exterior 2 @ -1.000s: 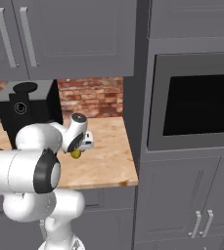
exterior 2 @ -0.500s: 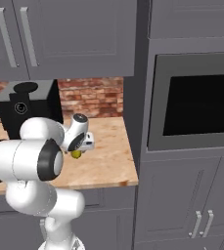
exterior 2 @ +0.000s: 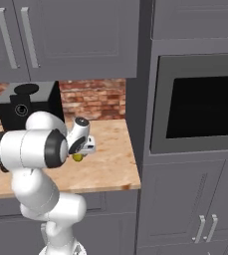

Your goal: Place the liquor on the top shelf of the fridge to keep it out of children's reach, and place the squash and lemon on lower shelves for easy access.

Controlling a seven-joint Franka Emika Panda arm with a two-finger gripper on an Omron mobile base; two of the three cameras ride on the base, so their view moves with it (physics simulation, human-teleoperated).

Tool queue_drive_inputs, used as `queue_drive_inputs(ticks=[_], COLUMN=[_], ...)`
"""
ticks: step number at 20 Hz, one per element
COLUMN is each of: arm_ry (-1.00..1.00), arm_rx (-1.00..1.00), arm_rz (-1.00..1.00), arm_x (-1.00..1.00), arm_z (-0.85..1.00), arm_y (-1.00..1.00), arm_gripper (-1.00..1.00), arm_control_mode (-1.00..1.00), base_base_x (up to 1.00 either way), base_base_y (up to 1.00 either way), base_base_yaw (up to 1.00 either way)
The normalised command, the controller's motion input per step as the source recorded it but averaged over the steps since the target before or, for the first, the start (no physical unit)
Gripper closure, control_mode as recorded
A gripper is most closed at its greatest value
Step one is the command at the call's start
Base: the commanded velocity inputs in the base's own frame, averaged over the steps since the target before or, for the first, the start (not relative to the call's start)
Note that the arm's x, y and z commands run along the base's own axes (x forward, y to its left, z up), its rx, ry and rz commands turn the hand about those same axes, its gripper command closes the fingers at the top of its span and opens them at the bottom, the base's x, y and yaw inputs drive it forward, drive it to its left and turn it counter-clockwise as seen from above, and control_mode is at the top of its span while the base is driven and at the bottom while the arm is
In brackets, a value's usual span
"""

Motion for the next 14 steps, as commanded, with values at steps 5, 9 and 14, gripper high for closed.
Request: queue_drive_inputs(ticks=[5, 9, 14], arm_ry=[0.03, 0.12, 0.1], arm_rx=[0.0, -0.01, -0.02], arm_rz=[0.0, 0.0, 0.0], arm_x=[0.14, 0.0, -0.01], arm_z=[-0.2, -0.32, -0.28], arm_y=[0.09, 0.0, 0.0], arm_gripper=[1.0, 1.0, 1.0], arm_control_mode=[-1.0, -1.0, -1.0], base_base_x=[0.0, 0.0, 0.0], base_base_y=[0.0, 0.0, 0.0], base_base_yaw=[0.0, 0.0, 0.0])
